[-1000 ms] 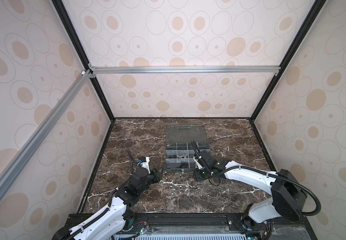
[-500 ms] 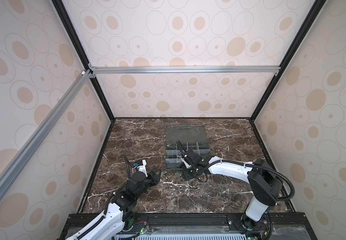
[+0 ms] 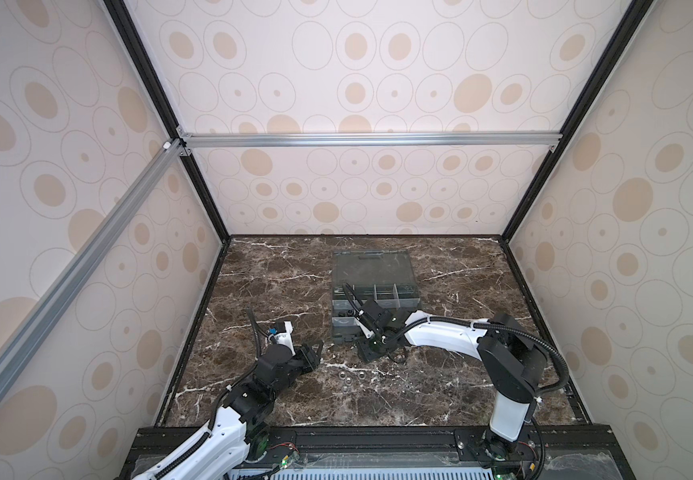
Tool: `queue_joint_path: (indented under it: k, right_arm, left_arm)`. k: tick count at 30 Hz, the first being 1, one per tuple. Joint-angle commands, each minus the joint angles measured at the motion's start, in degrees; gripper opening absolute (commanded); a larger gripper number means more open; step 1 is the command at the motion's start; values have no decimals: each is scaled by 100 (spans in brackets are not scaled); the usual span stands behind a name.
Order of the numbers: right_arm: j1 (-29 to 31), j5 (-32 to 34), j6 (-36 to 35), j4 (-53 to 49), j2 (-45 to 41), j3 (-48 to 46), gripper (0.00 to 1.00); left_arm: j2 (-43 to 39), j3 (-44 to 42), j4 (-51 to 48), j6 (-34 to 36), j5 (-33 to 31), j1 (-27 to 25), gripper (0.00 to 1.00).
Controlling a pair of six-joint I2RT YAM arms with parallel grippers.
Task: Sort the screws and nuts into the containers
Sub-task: 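Withdraw the left gripper while the right gripper reaches toward a wing nut by the box, then lower the right gripper and close it on the silver wing nut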
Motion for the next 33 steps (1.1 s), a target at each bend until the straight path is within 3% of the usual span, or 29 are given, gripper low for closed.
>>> queue_joint_path:
  k: [1, 33]
  right_arm:
    - [76, 126, -56, -144, 142, 107, 60]
    - [323, -25, -322, -163, 931, 787, 66]
  left_arm:
    - [6, -5, -15, -99, -49, 39, 53]
    - [-383, -132, -210, -208, -51, 39, 53]
